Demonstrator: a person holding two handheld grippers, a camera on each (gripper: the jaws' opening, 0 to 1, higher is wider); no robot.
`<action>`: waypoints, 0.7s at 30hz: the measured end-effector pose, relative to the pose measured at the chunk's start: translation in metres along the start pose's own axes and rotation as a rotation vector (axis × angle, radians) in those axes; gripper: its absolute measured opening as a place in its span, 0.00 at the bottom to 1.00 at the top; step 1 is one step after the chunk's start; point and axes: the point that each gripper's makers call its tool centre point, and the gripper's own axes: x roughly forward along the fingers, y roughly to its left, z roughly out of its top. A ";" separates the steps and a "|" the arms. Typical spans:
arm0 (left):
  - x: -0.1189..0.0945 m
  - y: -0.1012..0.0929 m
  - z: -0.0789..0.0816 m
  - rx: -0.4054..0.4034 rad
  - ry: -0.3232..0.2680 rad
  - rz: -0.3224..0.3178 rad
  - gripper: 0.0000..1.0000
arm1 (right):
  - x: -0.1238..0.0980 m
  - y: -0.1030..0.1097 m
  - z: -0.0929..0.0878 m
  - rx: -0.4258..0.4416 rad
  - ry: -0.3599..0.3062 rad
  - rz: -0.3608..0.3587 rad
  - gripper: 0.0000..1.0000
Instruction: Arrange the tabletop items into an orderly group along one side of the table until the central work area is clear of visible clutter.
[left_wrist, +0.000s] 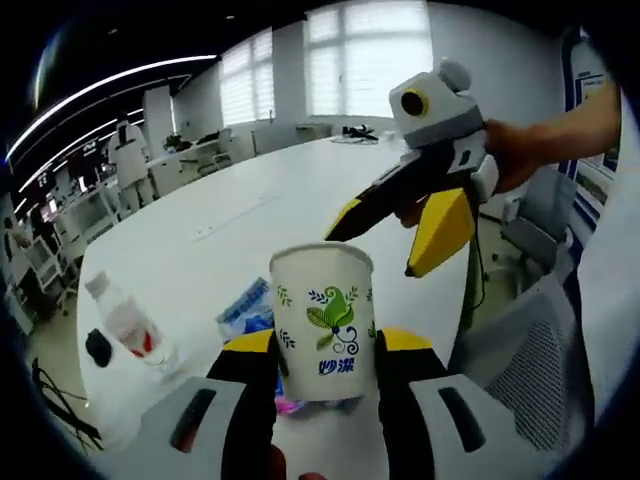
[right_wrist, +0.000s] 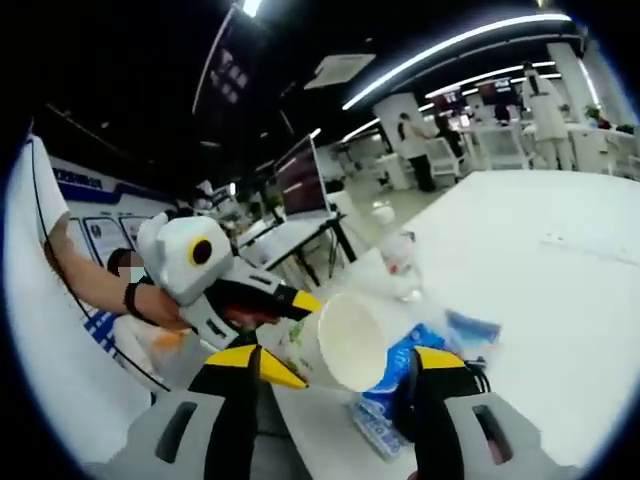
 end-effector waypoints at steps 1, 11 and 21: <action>0.001 -0.003 0.000 0.004 0.000 -0.003 0.38 | 0.002 0.002 0.000 0.002 0.000 0.010 0.54; 0.003 -0.022 0.010 0.054 0.013 -0.038 0.38 | 0.007 0.018 0.000 0.024 -0.006 0.069 0.24; 0.003 -0.025 0.013 0.072 0.018 -0.062 0.38 | 0.008 0.025 0.001 0.046 -0.022 0.102 0.04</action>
